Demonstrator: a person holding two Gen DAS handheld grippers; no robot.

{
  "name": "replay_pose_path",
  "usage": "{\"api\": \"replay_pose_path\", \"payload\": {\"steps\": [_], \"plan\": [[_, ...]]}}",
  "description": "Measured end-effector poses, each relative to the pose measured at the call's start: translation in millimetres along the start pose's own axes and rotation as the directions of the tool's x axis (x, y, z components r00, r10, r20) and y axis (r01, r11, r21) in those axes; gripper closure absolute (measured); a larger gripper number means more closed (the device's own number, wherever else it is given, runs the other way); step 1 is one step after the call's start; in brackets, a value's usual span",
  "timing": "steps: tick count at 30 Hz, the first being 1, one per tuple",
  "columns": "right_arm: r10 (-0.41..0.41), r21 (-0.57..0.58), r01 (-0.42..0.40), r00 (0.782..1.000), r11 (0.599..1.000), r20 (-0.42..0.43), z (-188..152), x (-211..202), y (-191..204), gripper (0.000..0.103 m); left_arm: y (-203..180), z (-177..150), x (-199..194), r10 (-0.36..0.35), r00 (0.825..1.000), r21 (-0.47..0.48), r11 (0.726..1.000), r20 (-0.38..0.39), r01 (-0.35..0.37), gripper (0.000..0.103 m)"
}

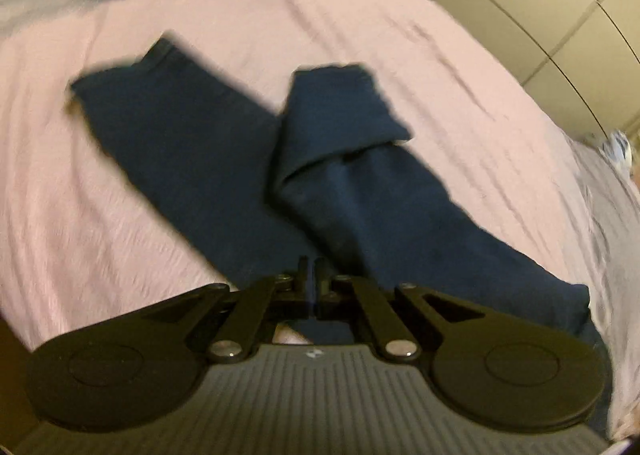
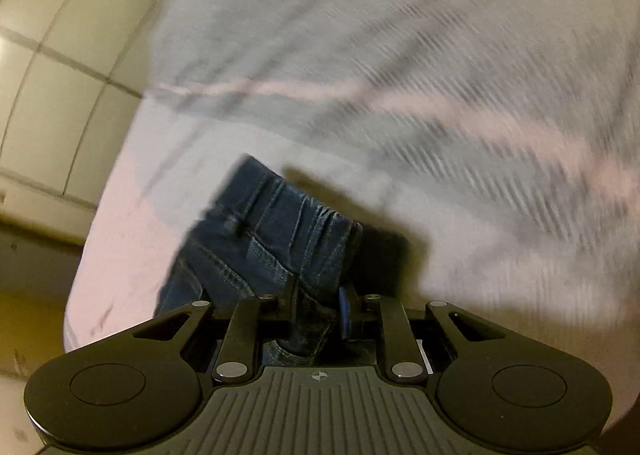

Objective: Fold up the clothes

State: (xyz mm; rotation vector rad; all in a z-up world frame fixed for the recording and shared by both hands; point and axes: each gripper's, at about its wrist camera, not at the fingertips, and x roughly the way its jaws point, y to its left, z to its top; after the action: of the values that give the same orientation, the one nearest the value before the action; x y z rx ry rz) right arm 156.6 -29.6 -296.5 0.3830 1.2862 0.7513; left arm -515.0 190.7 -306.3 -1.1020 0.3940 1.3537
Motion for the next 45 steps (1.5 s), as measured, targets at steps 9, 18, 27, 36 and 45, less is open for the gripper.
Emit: {"api": "replay_pose_path", "payload": {"steps": [9, 18, 27, 36, 45], "plan": [[-0.017, 0.034, 0.018, 0.999, 0.999, -0.035, 2.0, 7.7, -1.6, 0.083, -14.5, -2.6, 13.8, -0.101, 0.995, -0.086, 0.991, -0.024, 0.098, 0.069], [-0.003, 0.07, 0.006, 0.999, 0.998, -0.035, 2.7, 7.7, -4.0, 0.076, -4.3, 13.5, 42.5, -0.111, 0.994, -0.215, 0.97, 0.007, 0.11, 0.086], [0.024, -0.035, -0.025, 0.999, 0.999, -0.021, 8.8, -8.5, 3.3, 0.085, -22.4, 4.7, -13.3, -0.123, 0.983, 0.003, 0.992, 0.134, 0.123, 0.099], [-0.001, -0.043, -0.001, 0.999, 0.999, -0.032, 2.7, -8.1, -8.0, 0.086, -13.3, -15.4, 1.2, -0.055, 0.994, 0.014, 0.998, 0.097, 0.053, 0.099], [-0.226, -0.18, 0.222, 0.974, 0.958, -0.005, 1.8, 1.6, 22.8, 0.062, -22.0, -25.0, 1.2, 0.035, 0.995, 0.101, 0.994, 0.093, -0.044, 0.09]]}}
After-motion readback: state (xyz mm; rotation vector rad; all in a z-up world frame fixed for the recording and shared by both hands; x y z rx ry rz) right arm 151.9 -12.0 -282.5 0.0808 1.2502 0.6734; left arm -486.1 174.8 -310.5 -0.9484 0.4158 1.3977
